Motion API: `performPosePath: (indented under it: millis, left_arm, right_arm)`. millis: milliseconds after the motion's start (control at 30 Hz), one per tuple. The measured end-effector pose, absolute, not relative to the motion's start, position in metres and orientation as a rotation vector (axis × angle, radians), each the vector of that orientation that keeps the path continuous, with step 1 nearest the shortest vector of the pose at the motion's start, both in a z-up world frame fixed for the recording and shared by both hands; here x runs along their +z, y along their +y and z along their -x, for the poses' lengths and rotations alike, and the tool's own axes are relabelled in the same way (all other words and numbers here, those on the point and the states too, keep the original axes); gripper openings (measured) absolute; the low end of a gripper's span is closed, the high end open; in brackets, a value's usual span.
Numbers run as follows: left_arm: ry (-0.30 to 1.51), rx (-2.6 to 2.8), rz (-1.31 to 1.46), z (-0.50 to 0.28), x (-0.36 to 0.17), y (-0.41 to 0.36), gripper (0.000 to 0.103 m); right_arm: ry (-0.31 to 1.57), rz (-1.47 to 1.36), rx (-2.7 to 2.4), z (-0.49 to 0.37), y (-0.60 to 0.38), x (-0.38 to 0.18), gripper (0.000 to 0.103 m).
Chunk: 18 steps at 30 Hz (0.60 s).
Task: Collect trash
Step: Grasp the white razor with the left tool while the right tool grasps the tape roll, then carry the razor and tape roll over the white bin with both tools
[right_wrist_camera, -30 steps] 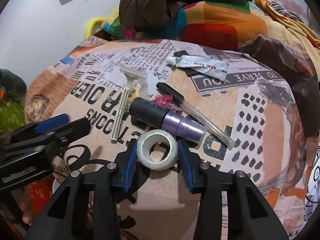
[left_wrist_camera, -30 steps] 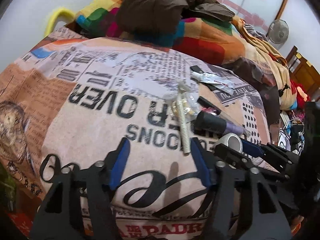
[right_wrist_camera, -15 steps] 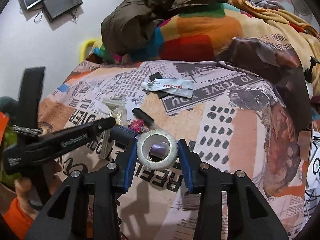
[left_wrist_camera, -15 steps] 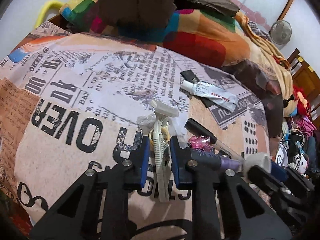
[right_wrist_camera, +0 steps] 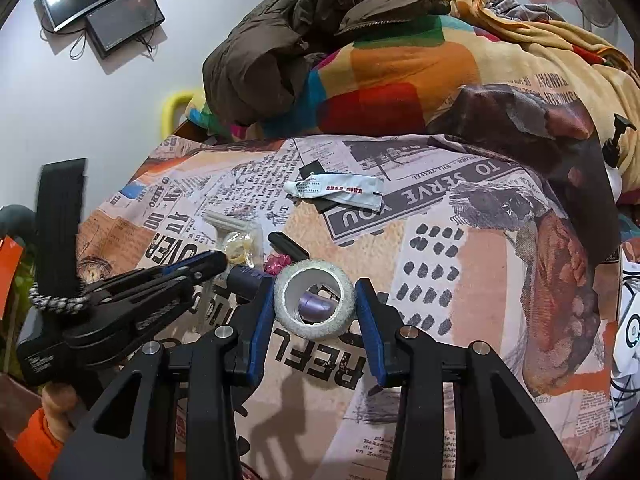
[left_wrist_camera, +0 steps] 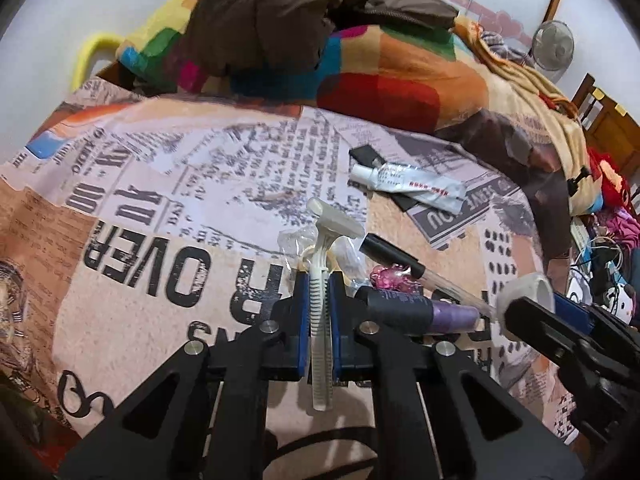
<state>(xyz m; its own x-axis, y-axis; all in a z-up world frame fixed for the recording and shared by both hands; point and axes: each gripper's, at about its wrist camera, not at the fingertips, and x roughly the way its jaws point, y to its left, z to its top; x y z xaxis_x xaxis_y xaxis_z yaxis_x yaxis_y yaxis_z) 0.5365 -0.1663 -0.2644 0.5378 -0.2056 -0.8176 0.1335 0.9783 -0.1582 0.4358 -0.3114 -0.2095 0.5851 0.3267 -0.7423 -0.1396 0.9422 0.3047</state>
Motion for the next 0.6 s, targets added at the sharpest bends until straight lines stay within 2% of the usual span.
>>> performPosePath:
  millis: [300, 600]
  left_arm:
    - [0.898, -0.207, 0.117, -0.499, -0.218, -0.136, 0.008]
    - [0.798, -0.166, 0.117, -0.447, -0.161, -0.086, 0.008]
  right_arm:
    - [0.878, -0.163, 0.267, -0.425, -0.302, -0.196, 0.037]
    - [0.802, -0.11, 0.281, -0.396, -0.275, -0.159, 0.037]
